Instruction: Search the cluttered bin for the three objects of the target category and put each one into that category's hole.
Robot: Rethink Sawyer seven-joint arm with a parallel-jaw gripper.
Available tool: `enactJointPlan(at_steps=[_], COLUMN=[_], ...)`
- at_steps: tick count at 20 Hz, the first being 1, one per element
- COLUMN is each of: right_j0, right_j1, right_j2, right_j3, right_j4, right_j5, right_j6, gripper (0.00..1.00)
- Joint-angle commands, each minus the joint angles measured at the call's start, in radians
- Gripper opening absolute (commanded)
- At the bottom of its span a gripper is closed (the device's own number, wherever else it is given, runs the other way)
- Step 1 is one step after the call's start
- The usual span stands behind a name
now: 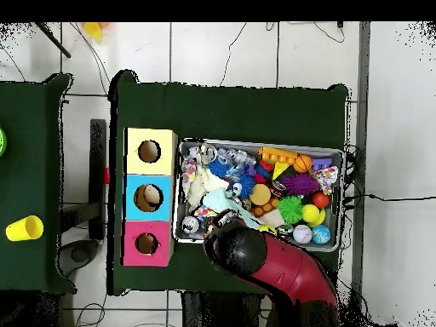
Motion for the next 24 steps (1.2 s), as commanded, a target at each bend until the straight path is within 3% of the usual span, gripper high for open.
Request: enactJointPlan(at_steps=[1, 11, 24], right_j0=[0.032, 0.074, 0.025], right_j1=[0.113, 0.225, 0.3], right_j2=[0.073, 0.072, 0.127], right_j3=[-0.025, -0.066, -0.044], right_j4=[0.01, 0.042, 0.039], right_j5=[-0.076, -0.174, -0.287], right_j6=[0.126, 0.158, 0.131], gripper=[1.0, 1.0, 1.0])
